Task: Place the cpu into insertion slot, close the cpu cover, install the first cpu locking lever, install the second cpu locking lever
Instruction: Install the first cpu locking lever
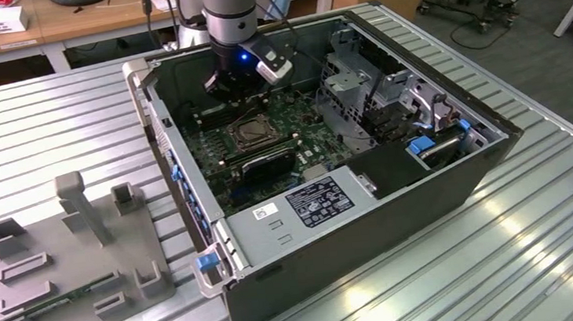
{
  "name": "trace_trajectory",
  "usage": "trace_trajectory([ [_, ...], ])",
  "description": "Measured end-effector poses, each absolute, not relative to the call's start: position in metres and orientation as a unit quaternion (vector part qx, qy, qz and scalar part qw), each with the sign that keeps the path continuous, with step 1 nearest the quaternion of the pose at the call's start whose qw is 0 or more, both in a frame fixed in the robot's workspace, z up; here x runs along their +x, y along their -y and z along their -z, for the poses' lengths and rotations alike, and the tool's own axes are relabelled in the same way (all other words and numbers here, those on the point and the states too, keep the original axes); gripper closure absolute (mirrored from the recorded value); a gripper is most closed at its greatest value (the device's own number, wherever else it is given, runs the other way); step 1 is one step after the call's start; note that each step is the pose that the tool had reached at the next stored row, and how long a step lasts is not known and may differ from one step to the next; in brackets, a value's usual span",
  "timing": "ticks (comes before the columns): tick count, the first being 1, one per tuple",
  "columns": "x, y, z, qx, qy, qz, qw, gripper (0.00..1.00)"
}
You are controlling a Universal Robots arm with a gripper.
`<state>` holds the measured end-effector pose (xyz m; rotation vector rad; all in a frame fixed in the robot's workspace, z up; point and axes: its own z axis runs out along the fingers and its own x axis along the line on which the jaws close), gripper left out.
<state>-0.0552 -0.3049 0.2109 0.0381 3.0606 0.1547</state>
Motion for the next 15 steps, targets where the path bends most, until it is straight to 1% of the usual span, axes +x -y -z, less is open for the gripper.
trace_trajectory([
  [15, -0.0523, 0.3065, -0.2087, 0.012, -0.998, -0.051, 0.039, 0.89],
])
